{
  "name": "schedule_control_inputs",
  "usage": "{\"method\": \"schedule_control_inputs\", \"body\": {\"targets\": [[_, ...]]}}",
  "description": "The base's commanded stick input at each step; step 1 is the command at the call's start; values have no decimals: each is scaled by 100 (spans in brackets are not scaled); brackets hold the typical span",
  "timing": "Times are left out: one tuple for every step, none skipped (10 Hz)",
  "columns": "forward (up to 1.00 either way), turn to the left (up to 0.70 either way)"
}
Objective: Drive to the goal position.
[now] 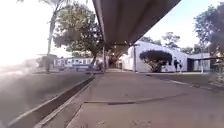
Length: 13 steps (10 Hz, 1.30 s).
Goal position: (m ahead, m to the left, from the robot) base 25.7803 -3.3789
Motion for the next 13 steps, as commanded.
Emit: {"method": "schedule_control_inputs", "body": {"targets": [[70, 0], [70, 0], [70, 0], [70, 0], [70, 0], [70, 0], [70, 0], [70, 0], [70, 0], [70, 0], [70, 0], [70, 0], [70, 0]]}}
